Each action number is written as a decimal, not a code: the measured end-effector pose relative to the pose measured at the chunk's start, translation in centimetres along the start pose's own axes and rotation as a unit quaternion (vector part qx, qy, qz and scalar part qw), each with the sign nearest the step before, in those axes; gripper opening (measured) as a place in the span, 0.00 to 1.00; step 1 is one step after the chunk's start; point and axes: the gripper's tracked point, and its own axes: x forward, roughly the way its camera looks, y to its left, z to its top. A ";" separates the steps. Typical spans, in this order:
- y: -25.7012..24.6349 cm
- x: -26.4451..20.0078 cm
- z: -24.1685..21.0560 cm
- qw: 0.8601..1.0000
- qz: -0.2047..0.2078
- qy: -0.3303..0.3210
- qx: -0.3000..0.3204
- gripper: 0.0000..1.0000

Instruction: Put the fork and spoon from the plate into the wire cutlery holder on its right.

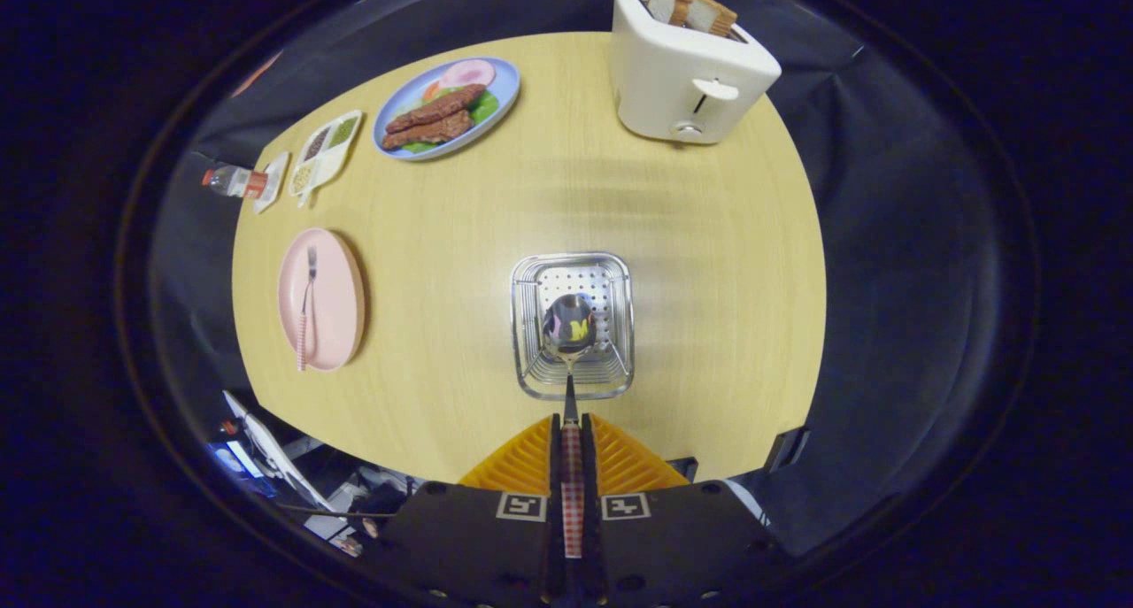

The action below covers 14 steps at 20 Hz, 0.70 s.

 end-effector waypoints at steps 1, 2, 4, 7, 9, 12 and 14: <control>0.1 0.5 0.2 1.000 0.002 0.008 0.005 0.08; 0.1 0.8 0.5 1.000 0.003 0.016 0.005 0.08; 0.3 1.1 0.6 1.000 0.002 0.028 0.004 0.08; 0.2 1.7 1.1 0.999 -0.007 0.038 0.007 0.08; 0.2 1.7 1.5 0.999 -0.012 0.037 0.004 0.08; 0.5 2.1 2.1 0.999 -0.015 0.035 -0.001 0.08; 0.7 2.3 2.7 1.000 -0.011 0.026 -0.004 0.10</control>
